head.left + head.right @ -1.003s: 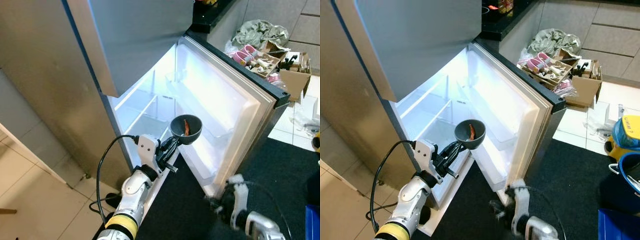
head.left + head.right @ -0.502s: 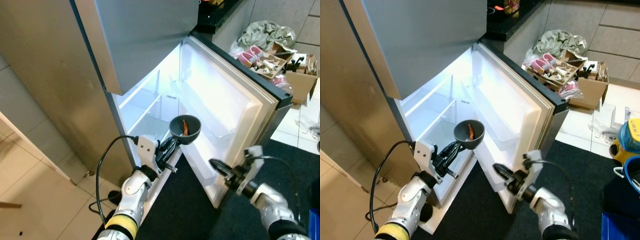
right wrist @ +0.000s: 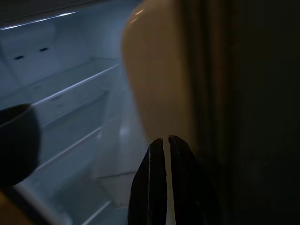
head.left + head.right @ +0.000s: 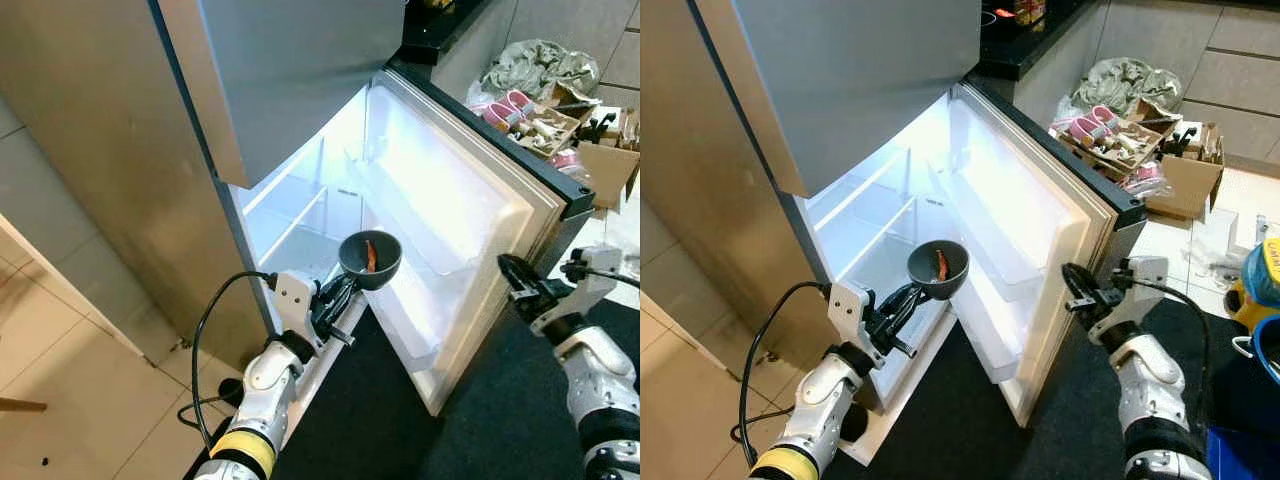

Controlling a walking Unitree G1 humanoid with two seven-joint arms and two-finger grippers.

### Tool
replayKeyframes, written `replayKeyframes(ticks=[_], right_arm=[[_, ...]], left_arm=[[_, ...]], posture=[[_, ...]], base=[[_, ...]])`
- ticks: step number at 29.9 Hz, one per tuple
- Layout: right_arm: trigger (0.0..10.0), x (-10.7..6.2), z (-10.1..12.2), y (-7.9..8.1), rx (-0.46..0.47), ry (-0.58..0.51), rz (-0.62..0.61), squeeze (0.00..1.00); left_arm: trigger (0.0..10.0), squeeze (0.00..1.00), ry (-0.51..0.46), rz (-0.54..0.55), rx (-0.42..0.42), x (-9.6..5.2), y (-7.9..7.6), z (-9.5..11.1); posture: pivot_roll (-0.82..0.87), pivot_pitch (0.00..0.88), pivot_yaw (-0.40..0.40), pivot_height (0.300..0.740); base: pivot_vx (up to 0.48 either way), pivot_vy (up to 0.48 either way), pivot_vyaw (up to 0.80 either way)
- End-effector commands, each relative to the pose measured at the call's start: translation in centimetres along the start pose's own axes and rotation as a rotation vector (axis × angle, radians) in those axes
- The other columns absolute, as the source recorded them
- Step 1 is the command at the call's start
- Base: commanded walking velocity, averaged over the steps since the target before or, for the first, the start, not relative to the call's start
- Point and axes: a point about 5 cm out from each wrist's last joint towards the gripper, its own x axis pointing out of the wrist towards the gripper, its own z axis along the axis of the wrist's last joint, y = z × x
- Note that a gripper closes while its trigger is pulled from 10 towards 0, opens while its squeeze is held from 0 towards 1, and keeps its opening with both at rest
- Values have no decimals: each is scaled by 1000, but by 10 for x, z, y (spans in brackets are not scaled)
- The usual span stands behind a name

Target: Restocking fridge

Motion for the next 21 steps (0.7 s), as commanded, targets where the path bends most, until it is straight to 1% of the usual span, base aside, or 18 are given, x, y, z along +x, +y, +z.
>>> replayKeyframes(ticks=[1, 5, 7, 8, 10, 11, 13, 15, 16, 17, 19, 20, 21], right_arm=[[10000, 2, 6, -7, -10, -15, -44, 0], [10000, 5, 12, -10, -42, -17, -54, 0], [10000, 11, 25, -17, -99, -19, -78, 0], [10000, 11, 25, -17, -99, -19, -78, 0], [10000, 15, 34, -22, -140, -16, -97, 0], [10000, 15, 34, -22, -140, -16, -97, 0], [10000, 15, 47, -35, -230, 18, -163, 0], [10000, 12, 58, -48, -299, 40, -227, 0], [10000, 10, 62, -52, -318, 44, -250, 0], [10000, 10, 62, -52, -318, 44, -250, 0], [10000, 0, 79, -73, -380, 57, -349, 0], [10000, -5, 86, -80, -397, 58, -385, 0], [10000, -5, 86, -80, -397, 58, -385, 0]], left_arm=[[10000, 0, 10, -5, 16, -4, 2, -2], [10000, 0, 8, -9, 16, -3, 1, -2], [10000, 0, 5, -11, 17, -4, 0, -1], [10000, 0, 5, -11, 17, -4, 0, -1], [10000, 0, 3, -12, 19, -5, 1, -1], [10000, 0, 3, -12, 19, -5, 1, -1], [10000, 0, 1, -11, 22, -7, 1, -1], [10000, 0, -1, -9, 25, -9, 2, 0], [10000, 0, -1, -8, 26, -10, 2, 0], [10000, 0, -1, -8, 26, -10, 2, 0], [10000, 0, -2, -4, 28, -11, 3, 0], [10000, 0, -1, -2, 28, -11, 3, 0], [10000, 0, -1, -2, 28, -11, 3, 0]], posture=[[-94, 83, 55, 740], [-94, 83, 55, 740], [-84, 90, 57, 740], [-84, 90, 57, 740], [-76, 95, 60, 740], [-76, 95, 60, 740], [-65, 104, 63, 740], [-56, 110, 64, 740], [-56, 110, 64, 740], [-56, 110, 64, 740], [-53, 112, 64, 740], [-53, 112, 64, 740], [-53, 112, 64, 740]], base=[[0, 0, 0], [0, 0, 0], [0, 0, 0], [0, 0, 0], [0, 0, 0], [0, 0, 0], [0, 0, 0], [0, 0, 0], [0, 0, 0], [0, 0, 0], [0, 0, 0], [0, 0, 0], [0, 0, 0]])
